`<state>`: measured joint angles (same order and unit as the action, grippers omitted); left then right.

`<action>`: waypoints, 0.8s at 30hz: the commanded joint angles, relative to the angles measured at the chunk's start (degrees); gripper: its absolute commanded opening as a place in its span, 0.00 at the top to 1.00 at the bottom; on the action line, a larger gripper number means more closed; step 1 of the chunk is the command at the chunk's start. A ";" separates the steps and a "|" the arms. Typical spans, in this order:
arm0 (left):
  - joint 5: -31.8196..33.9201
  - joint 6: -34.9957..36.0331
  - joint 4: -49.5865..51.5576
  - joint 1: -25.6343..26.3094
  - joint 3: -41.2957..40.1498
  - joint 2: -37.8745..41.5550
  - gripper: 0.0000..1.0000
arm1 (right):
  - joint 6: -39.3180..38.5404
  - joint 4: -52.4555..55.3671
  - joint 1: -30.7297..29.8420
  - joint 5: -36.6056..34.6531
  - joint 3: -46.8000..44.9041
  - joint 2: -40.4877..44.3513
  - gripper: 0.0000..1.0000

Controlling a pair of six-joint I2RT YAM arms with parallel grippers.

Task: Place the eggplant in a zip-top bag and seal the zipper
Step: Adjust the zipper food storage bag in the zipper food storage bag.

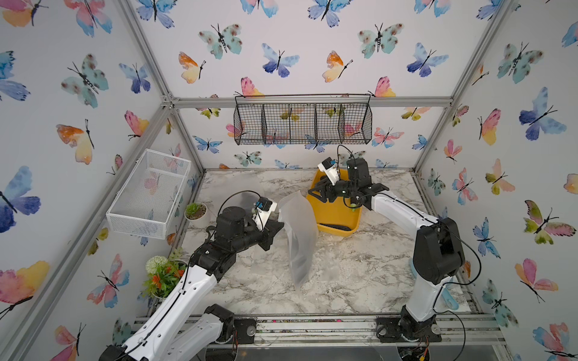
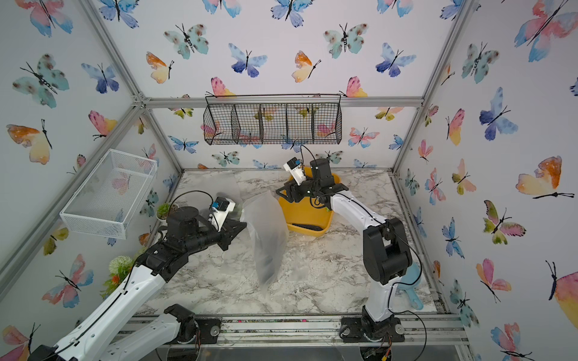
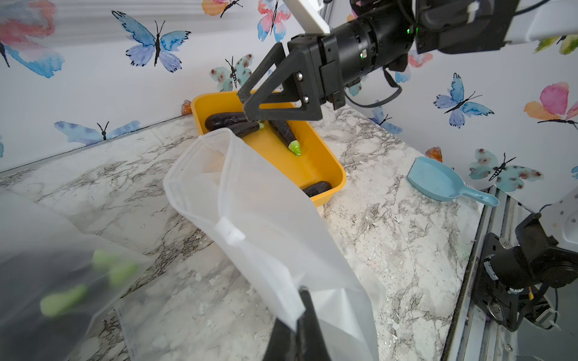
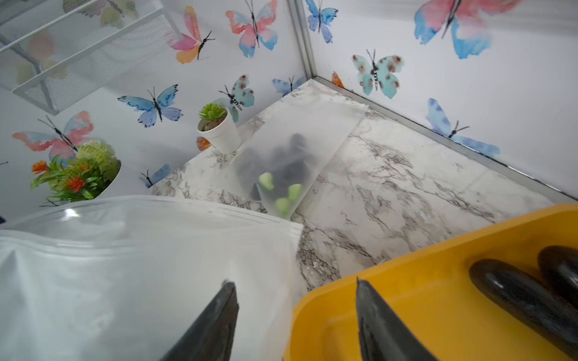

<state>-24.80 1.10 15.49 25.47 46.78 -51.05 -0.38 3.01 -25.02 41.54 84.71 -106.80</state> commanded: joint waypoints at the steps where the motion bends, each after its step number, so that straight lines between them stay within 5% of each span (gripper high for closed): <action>1: 0.99 1.40 2.56 -0.38 1.61 1.34 1.00 | 1.00 -4.67 0.84 10.54 -0.92 -2.48 0.37; 4: 1.24 1.57 3.52 -0.43 2.16 0.97 1.00 | -0.55 -0.17 0.60 19.95 3.29 -6.83 0.38; 16: 1.70 1.47 3.32 -0.43 2.27 0.00 1.00 | 0.92 0.80 -2.27 28.65 1.50 -11.69 0.42; 24: 5.06 1.18 2.60 -0.47 1.79 -0.46 1.00 | 5.10 -4.01 -3.99 29.05 0.20 -10.35 0.81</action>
<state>-22.39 1.76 18.28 25.45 48.01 -51.48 3.27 0.95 -28.60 69.78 85.25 -117.91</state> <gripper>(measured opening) 0.047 0.203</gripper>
